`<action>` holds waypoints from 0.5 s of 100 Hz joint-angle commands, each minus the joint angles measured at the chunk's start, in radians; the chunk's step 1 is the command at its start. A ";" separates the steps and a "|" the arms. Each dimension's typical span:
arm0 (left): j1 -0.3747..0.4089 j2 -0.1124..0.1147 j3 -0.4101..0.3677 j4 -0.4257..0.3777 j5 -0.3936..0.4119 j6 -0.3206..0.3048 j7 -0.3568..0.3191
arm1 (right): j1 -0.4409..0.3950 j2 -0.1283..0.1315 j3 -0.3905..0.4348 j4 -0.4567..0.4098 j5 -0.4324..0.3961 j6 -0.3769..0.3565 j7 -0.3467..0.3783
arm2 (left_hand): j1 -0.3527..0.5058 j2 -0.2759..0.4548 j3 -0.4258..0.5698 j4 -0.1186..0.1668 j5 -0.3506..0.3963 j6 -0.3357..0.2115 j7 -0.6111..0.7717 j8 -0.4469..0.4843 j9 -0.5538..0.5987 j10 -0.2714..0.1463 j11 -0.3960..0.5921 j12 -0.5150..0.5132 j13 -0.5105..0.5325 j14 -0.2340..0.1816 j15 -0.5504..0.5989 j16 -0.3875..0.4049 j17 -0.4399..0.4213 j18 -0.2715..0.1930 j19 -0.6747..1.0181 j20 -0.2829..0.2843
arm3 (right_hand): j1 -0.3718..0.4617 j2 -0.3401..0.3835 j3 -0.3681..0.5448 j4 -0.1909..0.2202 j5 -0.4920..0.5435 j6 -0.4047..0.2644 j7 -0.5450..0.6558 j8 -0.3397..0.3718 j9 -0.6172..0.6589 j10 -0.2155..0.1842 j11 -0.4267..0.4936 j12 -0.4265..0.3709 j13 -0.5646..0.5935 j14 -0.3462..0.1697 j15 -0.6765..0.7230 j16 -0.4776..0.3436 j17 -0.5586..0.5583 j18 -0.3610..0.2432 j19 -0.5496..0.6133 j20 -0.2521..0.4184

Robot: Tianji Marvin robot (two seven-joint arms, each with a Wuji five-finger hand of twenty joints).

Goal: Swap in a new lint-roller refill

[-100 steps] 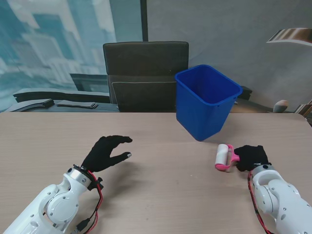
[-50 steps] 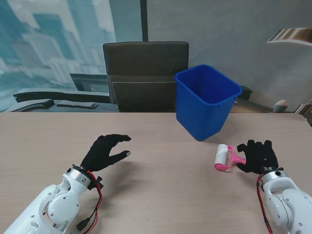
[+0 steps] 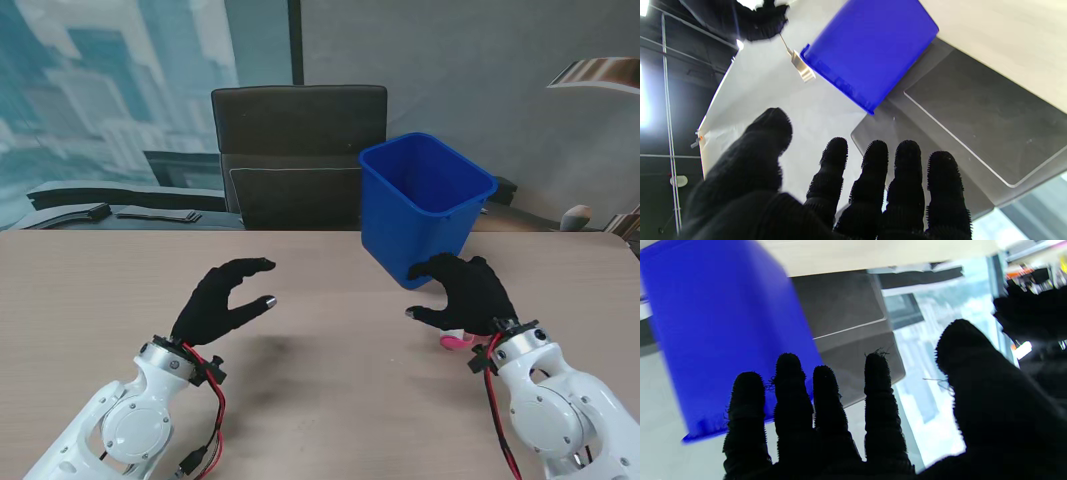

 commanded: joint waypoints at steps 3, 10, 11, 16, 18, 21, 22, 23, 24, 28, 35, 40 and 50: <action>0.016 0.006 0.006 0.012 0.005 -0.002 -0.039 | 0.017 -0.036 -0.054 -0.024 -0.006 0.032 0.008 | -0.060 -0.047 0.066 -0.038 -0.026 -0.015 -0.030 -0.009 -0.033 -0.032 -0.015 -0.033 -0.037 -0.031 -0.026 -0.020 -0.011 -0.026 -0.019 -0.002 | 0.010 0.027 -0.021 0.043 -0.025 -0.016 -0.014 -0.005 -0.005 -0.001 -0.026 -0.014 -0.003 -0.056 -0.023 -0.007 0.004 -0.070 -0.021 -0.002; 0.023 0.009 0.008 0.009 -0.029 0.011 -0.070 | 0.039 -0.041 -0.106 -0.008 0.053 0.061 0.013 | -0.062 -0.052 0.075 -0.042 -0.028 -0.013 -0.033 -0.010 -0.034 -0.032 -0.017 -0.034 -0.039 -0.030 -0.029 -0.022 -0.012 -0.025 -0.024 -0.005 | 0.019 0.024 -0.021 0.045 -0.033 -0.016 -0.017 -0.007 -0.016 0.002 -0.034 -0.017 -0.006 -0.058 -0.027 -0.008 0.009 -0.083 -0.024 -0.003; 0.024 0.009 0.009 0.008 -0.033 0.012 -0.073 | 0.042 -0.042 -0.113 -0.005 0.059 0.064 0.014 | -0.063 -0.051 0.075 -0.042 -0.028 -0.013 -0.033 -0.010 -0.034 -0.032 -0.018 -0.034 -0.040 -0.030 -0.030 -0.022 -0.013 -0.025 -0.025 -0.005 | 0.020 0.023 -0.022 0.045 -0.034 -0.016 -0.018 -0.007 -0.017 0.003 -0.036 -0.018 -0.005 -0.059 -0.027 -0.008 0.010 -0.085 -0.025 -0.004; 0.027 0.009 0.008 0.006 -0.041 0.017 -0.079 | 0.061 -0.043 -0.142 0.017 0.090 0.077 0.023 | -0.063 -0.052 0.076 -0.044 -0.027 -0.013 -0.035 -0.011 -0.033 -0.032 -0.018 -0.034 -0.039 -0.030 -0.031 -0.023 -0.012 -0.025 -0.028 -0.007 | 0.027 0.017 -0.022 0.047 -0.039 -0.018 -0.022 -0.010 -0.020 -0.001 -0.057 -0.032 -0.003 -0.060 -0.032 -0.009 0.015 -0.091 -0.029 -0.006; 0.028 0.009 0.008 0.006 -0.042 0.019 -0.079 | 0.069 -0.044 -0.152 0.029 0.101 0.078 0.027 | -0.063 -0.051 0.077 -0.044 -0.026 -0.013 -0.035 -0.011 -0.032 -0.033 -0.018 -0.034 -0.038 -0.031 -0.032 -0.023 -0.012 -0.025 -0.029 -0.007 | 0.031 0.015 -0.021 0.048 -0.042 -0.019 -0.023 -0.011 -0.022 -0.004 -0.062 -0.036 -0.003 -0.060 -0.033 -0.009 0.017 -0.093 -0.029 -0.006; 0.029 0.009 0.007 0.005 -0.044 0.022 -0.081 | 0.081 -0.044 -0.164 0.047 0.117 0.077 0.032 | -0.061 -0.053 0.078 -0.045 -0.024 -0.012 -0.035 -0.011 -0.032 -0.031 -0.018 -0.034 -0.037 -0.029 -0.032 -0.023 -0.012 -0.025 -0.030 -0.007 | 0.037 0.010 -0.018 0.049 -0.048 -0.019 -0.027 -0.013 -0.020 -0.014 -0.075 -0.046 0.001 -0.062 -0.035 -0.009 0.020 -0.095 -0.031 -0.007; 0.030 0.010 0.007 0.005 -0.046 0.023 -0.082 | 0.085 -0.044 -0.168 0.052 0.123 0.078 0.034 | -0.061 -0.052 0.078 -0.045 -0.024 -0.013 -0.036 -0.011 -0.031 -0.031 -0.018 -0.034 -0.036 -0.029 -0.032 -0.023 -0.012 -0.025 -0.030 -0.007 | 0.038 0.008 -0.017 0.049 -0.050 -0.019 -0.028 -0.013 -0.019 -0.015 -0.080 -0.050 0.001 -0.065 -0.035 -0.010 0.021 -0.095 -0.031 -0.007; 0.030 0.010 0.007 0.005 -0.047 0.024 -0.083 | 0.089 -0.045 -0.173 0.058 0.129 0.078 0.035 | -0.062 -0.052 0.079 -0.045 -0.024 -0.014 -0.036 -0.011 -0.031 -0.031 -0.018 -0.034 -0.035 -0.030 -0.031 -0.023 -0.011 -0.025 -0.030 -0.007 | 0.040 0.007 -0.016 0.049 -0.051 -0.019 -0.028 -0.014 -0.020 -0.016 -0.083 -0.052 0.001 -0.065 -0.036 -0.010 0.021 -0.095 -0.031 -0.007; 0.030 0.010 0.008 0.005 -0.048 0.024 -0.085 | 0.093 -0.045 -0.177 0.064 0.136 0.079 0.037 | -0.061 -0.053 0.079 -0.046 -0.023 -0.013 -0.036 -0.011 -0.030 -0.033 -0.018 -0.034 -0.035 -0.030 -0.031 -0.023 -0.011 -0.025 -0.030 -0.007 | 0.043 0.005 -0.015 0.050 -0.053 -0.018 -0.029 -0.014 -0.022 -0.017 -0.086 -0.054 0.000 -0.064 -0.037 -0.010 0.021 -0.095 -0.032 -0.007; 0.029 0.011 0.008 0.006 -0.050 0.027 -0.091 | 0.108 -0.047 -0.191 0.086 0.159 0.080 0.042 | -0.061 -0.054 0.081 -0.046 -0.022 -0.012 -0.037 -0.012 -0.028 -0.032 -0.017 -0.033 -0.034 -0.029 -0.031 -0.022 -0.011 -0.025 -0.030 -0.007 | 0.050 0.001 -0.010 0.050 -0.058 -0.017 -0.032 -0.016 -0.026 -0.018 -0.095 -0.061 -0.002 -0.063 -0.039 -0.011 0.020 -0.095 -0.033 -0.008; 0.026 0.014 0.009 0.012 -0.045 0.025 -0.099 | 0.133 -0.049 -0.213 0.119 0.190 0.079 0.047 | -0.060 -0.055 0.084 -0.048 -0.020 -0.012 -0.038 -0.012 -0.025 -0.031 -0.017 -0.033 -0.031 -0.029 -0.030 -0.021 -0.011 -0.025 -0.031 -0.007 | 0.058 0.001 0.001 0.051 -0.067 -0.011 -0.036 -0.018 -0.026 -0.013 -0.098 -0.067 -0.004 -0.065 -0.040 -0.011 0.017 -0.097 -0.036 -0.009; 0.023 0.015 0.010 0.018 -0.039 0.021 -0.104 | 0.148 -0.050 -0.225 0.139 0.191 0.082 0.047 | -0.059 -0.055 0.086 -0.048 -0.019 -0.012 -0.038 -0.012 -0.025 -0.032 -0.017 -0.033 -0.029 -0.027 -0.029 -0.020 -0.011 -0.025 -0.031 -0.007 | 0.059 -0.001 0.008 0.051 -0.068 -0.010 -0.036 -0.019 -0.026 -0.012 -0.092 -0.066 -0.002 -0.066 -0.038 -0.010 0.019 -0.096 -0.036 -0.009; 0.021 0.017 0.008 0.023 -0.026 0.020 -0.103 | 0.167 -0.052 -0.241 0.166 0.192 0.089 0.036 | -0.059 -0.054 0.088 -0.050 -0.021 -0.011 -0.041 -0.012 -0.027 -0.032 -0.018 -0.032 -0.031 -0.027 -0.029 -0.019 -0.011 -0.023 -0.031 -0.007 | 0.052 -0.012 0.034 0.047 -0.064 -0.006 -0.029 -0.020 -0.028 -0.010 -0.069 -0.063 -0.004 -0.067 -0.031 -0.007 0.018 -0.092 -0.033 -0.007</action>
